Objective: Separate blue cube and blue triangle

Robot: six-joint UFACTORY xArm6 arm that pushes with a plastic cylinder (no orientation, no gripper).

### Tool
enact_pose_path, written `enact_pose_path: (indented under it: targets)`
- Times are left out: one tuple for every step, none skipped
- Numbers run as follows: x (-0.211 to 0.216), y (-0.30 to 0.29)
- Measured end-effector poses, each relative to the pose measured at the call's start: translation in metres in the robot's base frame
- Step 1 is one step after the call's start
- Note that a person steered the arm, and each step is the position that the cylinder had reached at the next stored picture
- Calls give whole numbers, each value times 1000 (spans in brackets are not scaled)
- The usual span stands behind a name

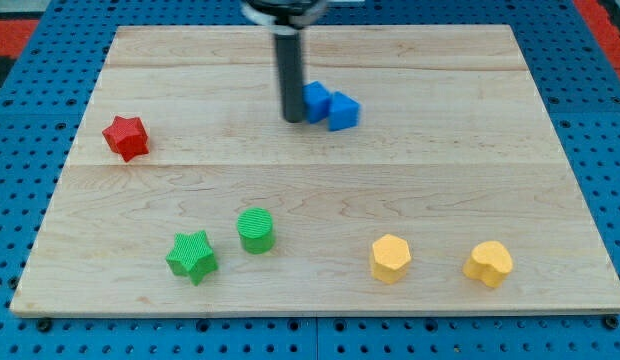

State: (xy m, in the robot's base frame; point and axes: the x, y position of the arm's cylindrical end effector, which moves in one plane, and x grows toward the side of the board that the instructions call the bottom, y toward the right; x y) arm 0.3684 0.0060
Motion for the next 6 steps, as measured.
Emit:
enact_pose_path:
  targets:
    - [-15, -43]
    - [-34, -33]
    - [-32, 27]
    - [12, 78]
    - [46, 146]
    - [52, 156]
